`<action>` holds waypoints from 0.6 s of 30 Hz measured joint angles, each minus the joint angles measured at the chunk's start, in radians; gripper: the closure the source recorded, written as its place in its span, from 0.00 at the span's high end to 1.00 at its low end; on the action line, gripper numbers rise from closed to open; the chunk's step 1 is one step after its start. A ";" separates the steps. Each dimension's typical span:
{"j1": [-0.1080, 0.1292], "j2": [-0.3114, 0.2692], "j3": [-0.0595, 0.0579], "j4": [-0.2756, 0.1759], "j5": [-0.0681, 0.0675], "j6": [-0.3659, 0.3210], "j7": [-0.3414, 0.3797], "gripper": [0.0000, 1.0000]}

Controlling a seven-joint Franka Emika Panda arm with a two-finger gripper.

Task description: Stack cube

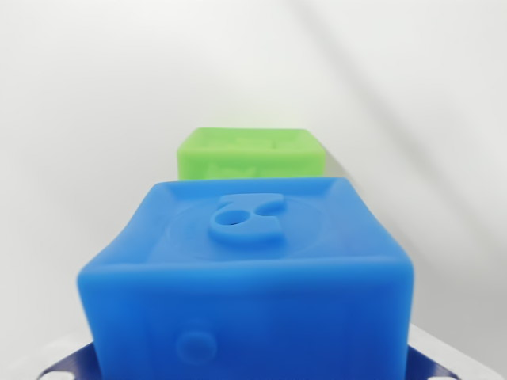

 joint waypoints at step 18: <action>-0.002 0.067 0.006 0.007 0.015 0.061 -0.011 0.00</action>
